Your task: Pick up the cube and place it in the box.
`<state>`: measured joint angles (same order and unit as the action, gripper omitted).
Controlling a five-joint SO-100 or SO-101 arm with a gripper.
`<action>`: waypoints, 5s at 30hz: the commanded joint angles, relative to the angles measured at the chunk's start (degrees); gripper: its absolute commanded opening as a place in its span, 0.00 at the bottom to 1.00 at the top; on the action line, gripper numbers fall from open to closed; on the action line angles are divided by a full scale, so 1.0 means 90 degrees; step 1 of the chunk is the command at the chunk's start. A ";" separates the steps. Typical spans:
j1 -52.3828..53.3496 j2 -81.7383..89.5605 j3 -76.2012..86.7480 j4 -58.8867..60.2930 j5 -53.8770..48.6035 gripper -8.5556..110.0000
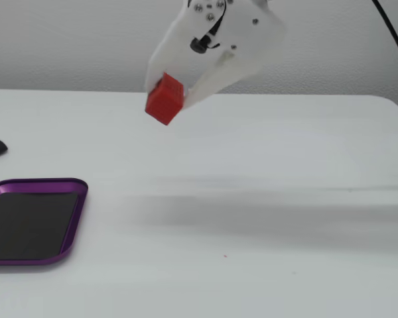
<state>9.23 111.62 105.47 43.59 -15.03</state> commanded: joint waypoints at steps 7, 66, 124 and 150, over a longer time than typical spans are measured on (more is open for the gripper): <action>-0.0635 0.0127 0.0840 -0.3437 0.0010 0.07; -0.0928 -0.4160 -0.2617 -0.2334 0.0020 0.11; -0.0010 0.9170 0.7520 0.1367 0.1455 0.26; -0.0039 0.9092 0.7568 0.2891 0.2256 0.07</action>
<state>8.88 191.43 173.50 68.99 4.83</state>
